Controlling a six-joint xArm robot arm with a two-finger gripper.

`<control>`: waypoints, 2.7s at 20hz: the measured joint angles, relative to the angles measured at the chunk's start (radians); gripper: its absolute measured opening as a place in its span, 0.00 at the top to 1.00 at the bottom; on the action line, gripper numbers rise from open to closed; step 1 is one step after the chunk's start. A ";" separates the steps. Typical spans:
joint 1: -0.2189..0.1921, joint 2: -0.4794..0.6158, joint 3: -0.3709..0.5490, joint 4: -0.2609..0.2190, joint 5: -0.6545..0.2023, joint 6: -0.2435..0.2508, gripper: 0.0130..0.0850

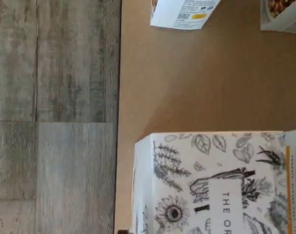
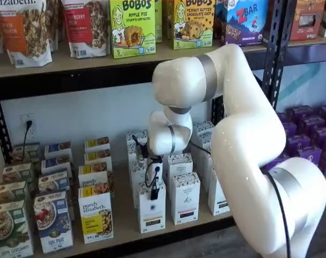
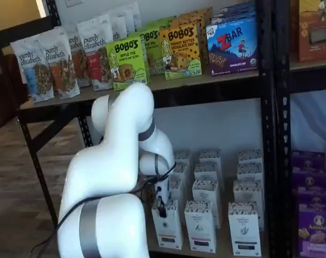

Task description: Pick up the white box with a yellow strip in the middle, on the bottom shelf, the fourth box from the left

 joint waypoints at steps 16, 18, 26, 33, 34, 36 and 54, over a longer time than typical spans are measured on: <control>0.000 0.016 -0.010 -0.100 0.019 0.089 0.00; 0.001 0.022 -0.017 -0.107 0.023 0.097 0.00; 0.008 0.054 -0.045 -0.130 0.009 0.124 0.00; 0.007 0.067 -0.065 -0.089 0.019 0.086 0.11; 0.007 0.066 -0.066 -0.073 0.023 0.072 0.17; 0.006 0.063 -0.065 -0.063 0.026 0.062 0.22; -0.001 0.049 -0.053 -0.083 0.044 0.074 0.28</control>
